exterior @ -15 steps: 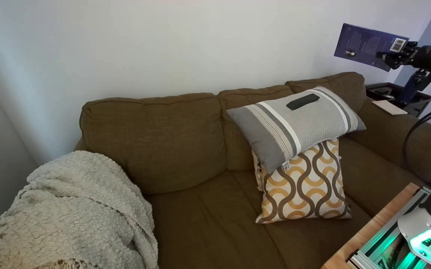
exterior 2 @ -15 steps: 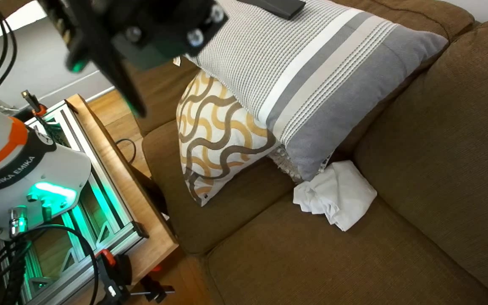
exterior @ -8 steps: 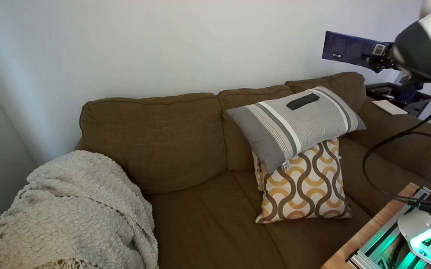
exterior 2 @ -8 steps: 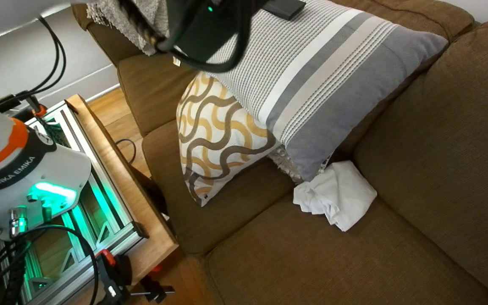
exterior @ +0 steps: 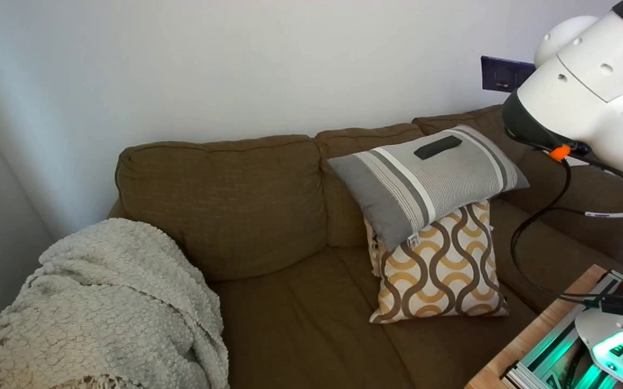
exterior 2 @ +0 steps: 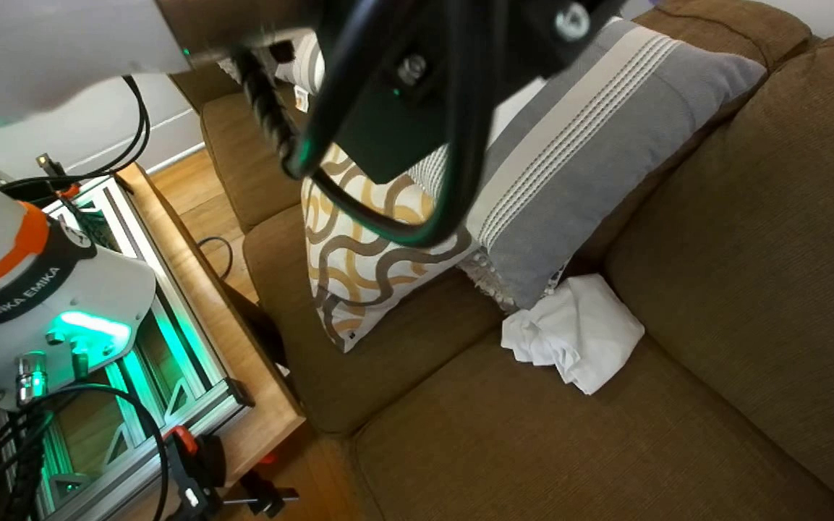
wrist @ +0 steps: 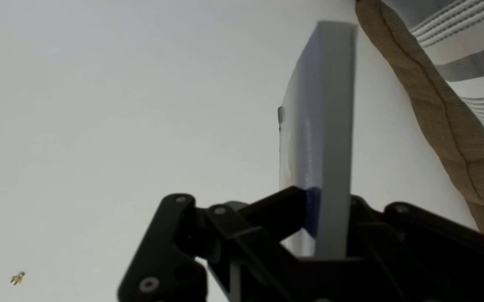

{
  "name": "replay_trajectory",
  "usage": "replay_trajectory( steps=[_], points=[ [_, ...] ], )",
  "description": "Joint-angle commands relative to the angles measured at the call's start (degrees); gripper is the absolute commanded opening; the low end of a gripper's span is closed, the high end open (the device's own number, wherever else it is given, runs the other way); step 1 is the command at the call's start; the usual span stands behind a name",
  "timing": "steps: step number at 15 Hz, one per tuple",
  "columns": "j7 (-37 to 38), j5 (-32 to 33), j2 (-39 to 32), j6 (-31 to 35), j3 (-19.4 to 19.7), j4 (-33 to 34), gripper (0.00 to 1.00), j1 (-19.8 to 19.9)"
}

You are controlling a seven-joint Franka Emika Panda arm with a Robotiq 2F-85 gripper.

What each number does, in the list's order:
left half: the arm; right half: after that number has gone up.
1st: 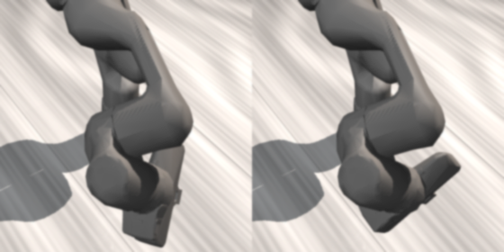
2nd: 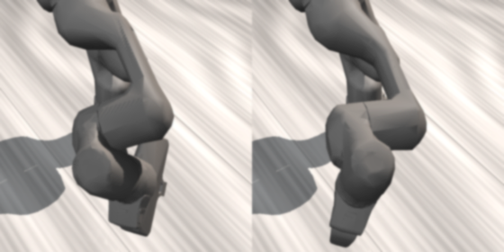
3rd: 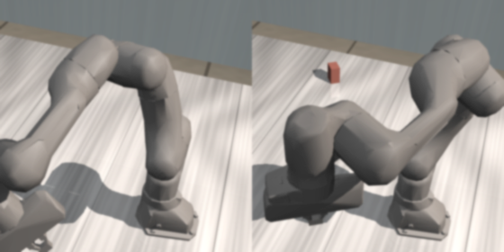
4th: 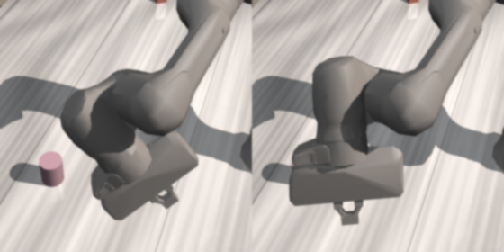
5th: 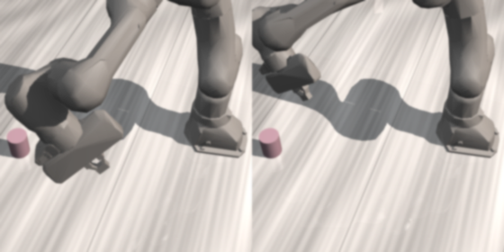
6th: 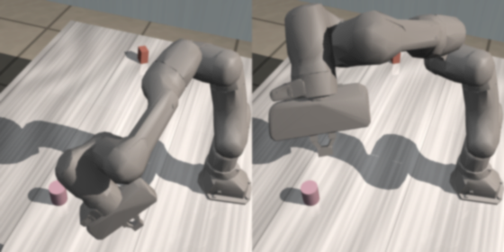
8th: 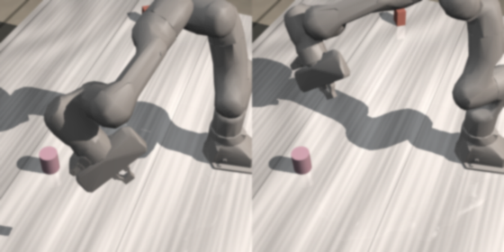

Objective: Put the purple book on the grey pillow

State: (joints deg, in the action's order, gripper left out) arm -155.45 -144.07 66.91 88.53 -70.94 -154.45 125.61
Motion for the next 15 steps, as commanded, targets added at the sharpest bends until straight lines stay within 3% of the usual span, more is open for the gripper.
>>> replay_trajectory(
  steps=[1, 10, 15],
  points=[
    [-2.29, 0.50, -1.37, 0.90, 0.52, -0.67, 0.03, -1.66],
    [-2.83, 0.68, -8.25, 15.09, -3.41, 0.51, 0.03, -8.40],
    [-2.69, 0.66, -7.78, 13.22, -6.76, 1.92, 0.03, -8.28]
  ],
)
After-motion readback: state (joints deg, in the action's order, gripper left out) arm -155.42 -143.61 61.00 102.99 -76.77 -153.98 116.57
